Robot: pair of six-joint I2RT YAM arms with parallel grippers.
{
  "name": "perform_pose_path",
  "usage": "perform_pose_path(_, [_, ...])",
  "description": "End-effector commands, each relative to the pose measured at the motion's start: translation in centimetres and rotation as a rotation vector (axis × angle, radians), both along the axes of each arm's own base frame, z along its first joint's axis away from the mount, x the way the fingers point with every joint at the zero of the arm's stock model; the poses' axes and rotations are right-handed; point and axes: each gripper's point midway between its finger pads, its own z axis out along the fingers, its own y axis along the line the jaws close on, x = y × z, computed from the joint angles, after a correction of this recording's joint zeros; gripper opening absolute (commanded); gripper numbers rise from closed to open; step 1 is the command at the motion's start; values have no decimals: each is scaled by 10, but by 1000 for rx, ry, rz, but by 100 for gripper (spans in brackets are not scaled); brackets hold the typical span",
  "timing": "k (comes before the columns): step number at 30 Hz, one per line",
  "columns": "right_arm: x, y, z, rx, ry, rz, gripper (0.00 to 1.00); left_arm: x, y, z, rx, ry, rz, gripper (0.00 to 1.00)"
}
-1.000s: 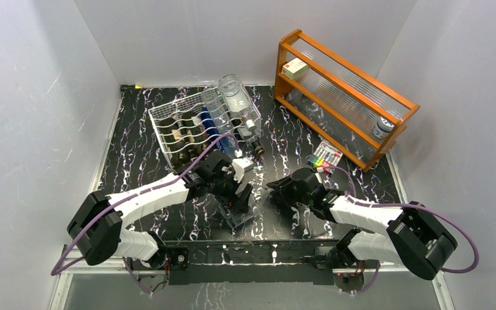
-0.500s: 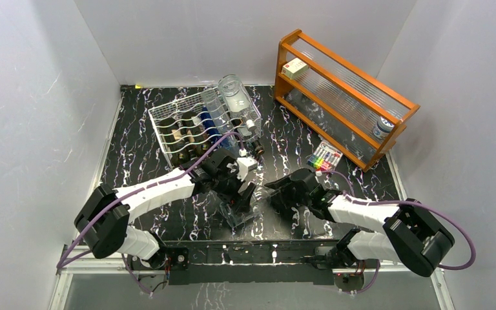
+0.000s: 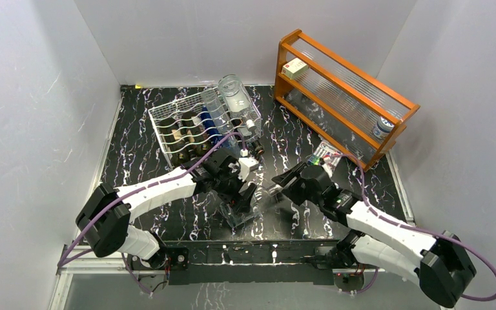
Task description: Put the wine bottle on the wine rack
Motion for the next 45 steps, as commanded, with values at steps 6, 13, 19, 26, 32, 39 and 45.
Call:
perform_pose_path(6, [36, -10, 100, -654, -751, 575, 67, 25, 43, -26, 233, -116, 55, 68])
perform_pose_path(13, [42, -2, 74, -892, -837, 1036, 68, 23, 43, -24, 223, -118, 52, 68])
perform_pose_path(19, [35, 0, 46, -855, -866, 1293, 67, 20, 41, -20, 192, -123, 31, 67])
perform_pose_path(26, [13, 14, 14, -700, -869, 1540, 70, 20, 38, -15, 163, -140, 23, 67])
perform_pose_path(32, [14, 20, -9, -665, -845, 1580, 70, 21, 37, -12, 146, -153, 20, 67])
perform_pose_path(39, [7, 22, -16, -619, -817, 1611, 67, 25, 35, 0, 113, -191, 34, 66])
perform_pose_path(45, [7, 24, -14, -602, -821, 1628, 48, 30, 40, 3, 119, -223, 72, 60])
